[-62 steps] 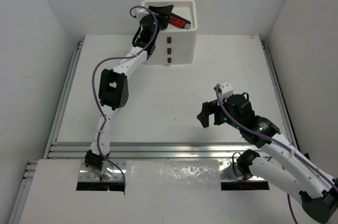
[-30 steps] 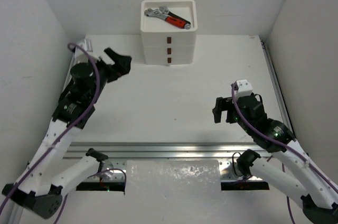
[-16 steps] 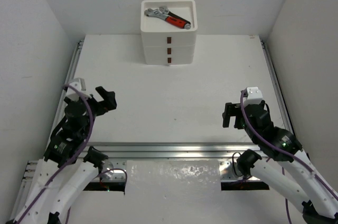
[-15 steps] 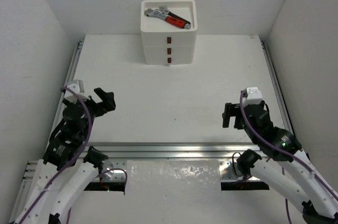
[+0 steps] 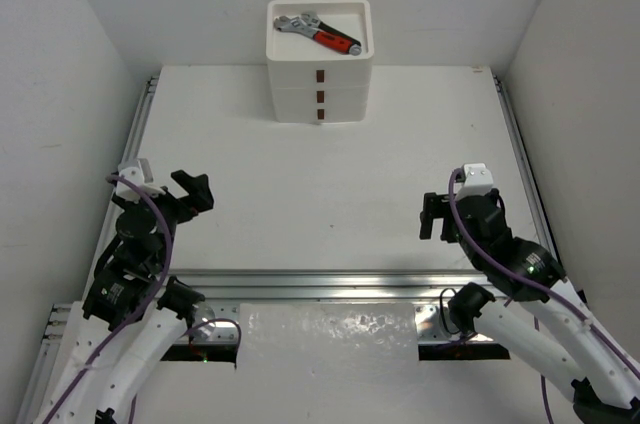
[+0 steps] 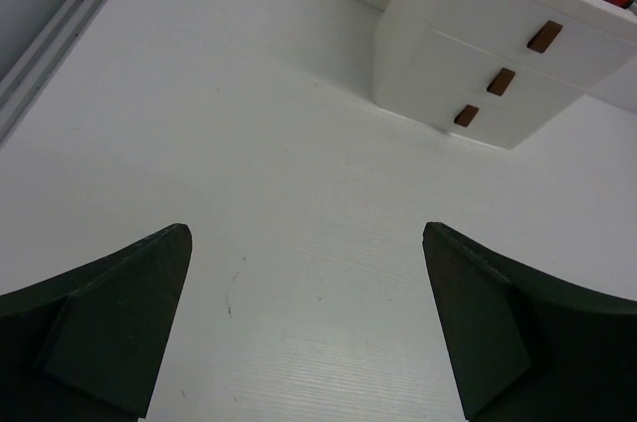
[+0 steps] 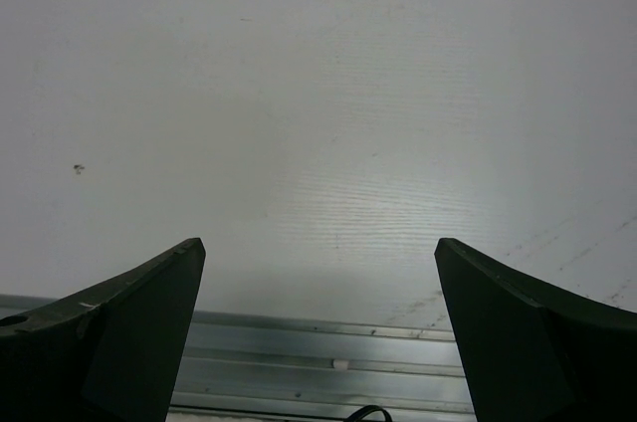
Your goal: Sort the tools into containers
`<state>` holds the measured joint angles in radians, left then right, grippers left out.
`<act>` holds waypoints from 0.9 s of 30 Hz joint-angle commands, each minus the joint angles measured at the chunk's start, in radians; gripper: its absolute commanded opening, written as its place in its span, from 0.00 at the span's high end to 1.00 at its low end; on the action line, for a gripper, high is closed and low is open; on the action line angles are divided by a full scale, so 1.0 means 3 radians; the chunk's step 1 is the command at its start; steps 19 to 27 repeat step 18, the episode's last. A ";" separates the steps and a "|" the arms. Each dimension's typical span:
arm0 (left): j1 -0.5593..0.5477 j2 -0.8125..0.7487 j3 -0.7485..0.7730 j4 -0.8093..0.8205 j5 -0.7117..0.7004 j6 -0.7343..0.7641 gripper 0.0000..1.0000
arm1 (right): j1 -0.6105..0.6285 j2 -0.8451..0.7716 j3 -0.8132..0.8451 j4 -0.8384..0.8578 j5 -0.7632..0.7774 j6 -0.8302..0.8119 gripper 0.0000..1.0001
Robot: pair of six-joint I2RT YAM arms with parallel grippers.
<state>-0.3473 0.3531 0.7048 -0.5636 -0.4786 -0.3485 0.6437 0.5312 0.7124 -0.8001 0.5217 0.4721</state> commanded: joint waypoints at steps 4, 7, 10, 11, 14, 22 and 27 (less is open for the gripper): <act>-0.0018 0.0015 -0.0018 0.0191 0.0005 0.0047 0.00 | 0.0007 0.0060 -0.0023 0.0192 0.0046 0.0027 0.01; -0.0018 0.0009 -0.0018 0.0186 0.0015 0.0047 0.00 | 0.0007 0.0096 -0.0028 0.0187 0.0041 0.0032 0.01; -0.0018 -0.0021 -0.0023 0.0191 0.0010 0.0042 0.00 | 0.0002 0.0086 -0.0033 0.0177 0.0041 0.0042 0.01; -0.0018 -0.0031 -0.0023 0.0191 0.0010 0.0042 0.00 | 0.0002 0.0085 -0.0033 0.0177 0.0041 0.0047 0.01; -0.0018 -0.0037 -0.0023 0.0191 0.0015 0.0042 0.00 | 0.0002 0.0090 -0.0043 0.0167 0.0046 0.0058 0.01; -0.0018 -0.0042 -0.0018 0.0191 0.0020 0.0042 0.00 | 0.0002 0.0126 -0.0033 0.0157 0.0046 0.0078 0.01; -0.0018 -0.0042 -0.0018 0.0191 0.0020 0.0042 0.00 | 0.0002 0.0126 -0.0033 0.0157 0.0046 0.0078 0.01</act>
